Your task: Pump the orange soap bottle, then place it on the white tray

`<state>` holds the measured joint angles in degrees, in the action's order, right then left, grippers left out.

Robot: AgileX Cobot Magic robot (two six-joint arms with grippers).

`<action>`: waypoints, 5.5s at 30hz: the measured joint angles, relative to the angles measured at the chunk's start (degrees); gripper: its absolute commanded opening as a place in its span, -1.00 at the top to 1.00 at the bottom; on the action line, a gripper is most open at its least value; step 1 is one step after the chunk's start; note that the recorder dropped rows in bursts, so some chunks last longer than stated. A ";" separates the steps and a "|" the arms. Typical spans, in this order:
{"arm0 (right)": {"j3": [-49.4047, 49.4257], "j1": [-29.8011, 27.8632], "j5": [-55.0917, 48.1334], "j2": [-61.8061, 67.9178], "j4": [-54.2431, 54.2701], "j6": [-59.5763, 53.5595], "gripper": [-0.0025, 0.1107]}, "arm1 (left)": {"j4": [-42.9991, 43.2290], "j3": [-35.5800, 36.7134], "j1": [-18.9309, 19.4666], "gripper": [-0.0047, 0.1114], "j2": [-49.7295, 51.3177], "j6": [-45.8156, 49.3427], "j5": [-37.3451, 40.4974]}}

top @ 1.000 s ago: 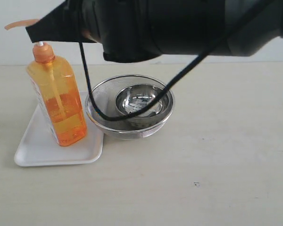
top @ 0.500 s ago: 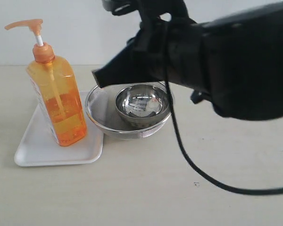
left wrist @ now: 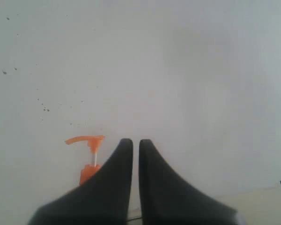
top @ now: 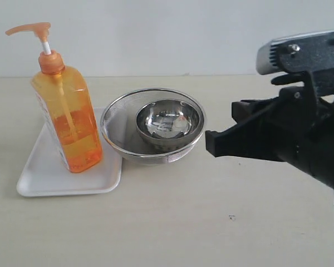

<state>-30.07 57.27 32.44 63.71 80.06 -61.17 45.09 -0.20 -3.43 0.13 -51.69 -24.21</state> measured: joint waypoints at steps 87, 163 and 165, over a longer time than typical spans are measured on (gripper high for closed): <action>30.10 -46.87 -51.87 -62.77 -82.54 67.85 0.89 | 0.00 0.00 0.00 0.84 0.00 0.00 0.00; 30.10 -53.22 -51.88 -62.77 -82.63 68.75 0.89 | -3.35 -9.15 0.00 0.84 7.48 -14.47 1.07; 30.10 -53.22 -51.88 -62.77 -82.63 68.75 0.89 | 2.51 -12.84 0.00 0.84 12.23 -19.45 1.30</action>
<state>0.03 4.05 -19.44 0.94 -2.57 7.58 47.60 -13.04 -3.43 12.36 -71.14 -22.91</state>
